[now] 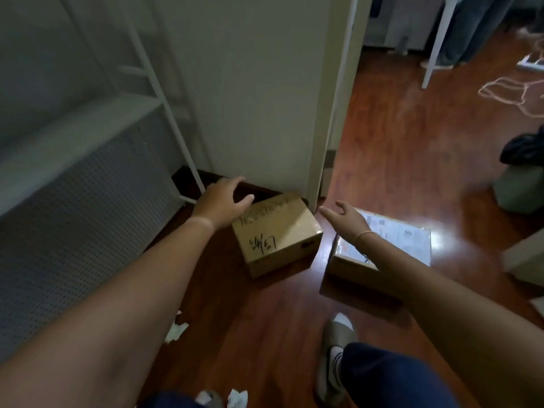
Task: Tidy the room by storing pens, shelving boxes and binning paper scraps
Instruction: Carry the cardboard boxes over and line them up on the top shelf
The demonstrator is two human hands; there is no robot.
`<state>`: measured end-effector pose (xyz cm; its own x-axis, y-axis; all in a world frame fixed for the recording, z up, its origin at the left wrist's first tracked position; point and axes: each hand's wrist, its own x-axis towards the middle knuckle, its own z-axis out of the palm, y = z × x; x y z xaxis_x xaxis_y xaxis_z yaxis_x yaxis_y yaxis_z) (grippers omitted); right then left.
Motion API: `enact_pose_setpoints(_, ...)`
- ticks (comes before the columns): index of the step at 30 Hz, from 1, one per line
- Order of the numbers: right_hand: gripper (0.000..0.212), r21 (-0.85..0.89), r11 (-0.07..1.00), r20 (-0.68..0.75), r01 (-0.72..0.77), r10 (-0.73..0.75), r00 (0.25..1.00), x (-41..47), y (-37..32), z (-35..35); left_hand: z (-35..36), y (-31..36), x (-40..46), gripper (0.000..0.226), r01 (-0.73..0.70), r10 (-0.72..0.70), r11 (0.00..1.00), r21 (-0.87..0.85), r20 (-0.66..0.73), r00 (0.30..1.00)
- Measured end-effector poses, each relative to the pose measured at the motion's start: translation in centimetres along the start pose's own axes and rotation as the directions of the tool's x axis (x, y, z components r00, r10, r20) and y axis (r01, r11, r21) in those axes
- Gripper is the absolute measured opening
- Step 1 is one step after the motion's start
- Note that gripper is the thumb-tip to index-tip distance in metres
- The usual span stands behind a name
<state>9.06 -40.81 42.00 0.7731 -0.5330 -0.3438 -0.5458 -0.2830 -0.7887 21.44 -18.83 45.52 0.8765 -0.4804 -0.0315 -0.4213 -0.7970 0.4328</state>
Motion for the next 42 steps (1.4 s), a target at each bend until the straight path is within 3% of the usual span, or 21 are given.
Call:
enact_pose_setpoints(7,0.069,0.032,0.98,0.137,-0.197,0.191,0.972,8.0,6.3,11.0,9.2,-6.9,7.3,0.055,0.131,-0.13,0.991,0.004,0.149,0.98)
enact_pose_setpoints(11,0.074,0.132,0.939,0.138,-0.319,0.301,0.944,12.7,9.2,16.9,14.3,-10.9,11.8,0.055,0.187,-0.183,0.982,-0.003,0.193,0.964)
enact_pose_setpoints(18,0.104,0.287,0.746,0.183,-0.6,0.572,0.799,18.8,14.1,26.6,23.6,-18.7,18.3,0.063,0.267,-0.256,0.964,0.006,0.302,0.918)
enact_pose_setpoints(24,0.097,0.318,0.699,0.138,-0.64,0.634,0.761,21.9,15.2,29.9,27.4,-21.7,20.8,0.068,0.252,-0.263,0.965,0.078,0.336,0.904)
enact_pose_setpoints(28,0.09,0.259,0.777,0.111,-0.574,0.566,0.817,22.1,17.0,29.8,28.1,-22.5,21.9,0.069,0.216,-0.221,0.975,0.052,0.282,0.933)
enact_pose_setpoints(32,0.07,0.185,0.825,0.231,-0.534,0.491,0.84,21.4,18.4,26.7,28.2,-22.4,21.4,0.082,0.323,-0.324,0.945,0.06,0.334,0.885)
enact_pose_setpoints(34,0.049,0.215,0.848,0.266,-0.484,0.426,0.865,20.9,19.3,24.9,28.7,-22.6,20.3,0.086,0.464,-0.388,0.882,-0.078,0.437,0.811)
enact_pose_setpoints(37,0.036,0.292,0.84,0.278,-0.457,0.383,0.881,19.6,20.7,23.7,30.1,-22.9,16.9,0.082,0.674,-0.451,0.676,-0.298,0.556,0.698)
enact_pose_setpoints(40,0.025,0.354,0.788,0.292,-0.504,0.419,0.86,17.9,21.8,23.8,30.9,-22.4,13.5,0.086,0.771,-0.522,0.501,-0.393,0.574,0.631)
enact_pose_setpoints(42,0.03,0.377,0.767,0.321,-0.52,0.418,0.85,17.2,21.7,23.5,30.5,-22.1,12.0,0.078,0.791,-0.543,0.448,-0.416,0.577,0.611)
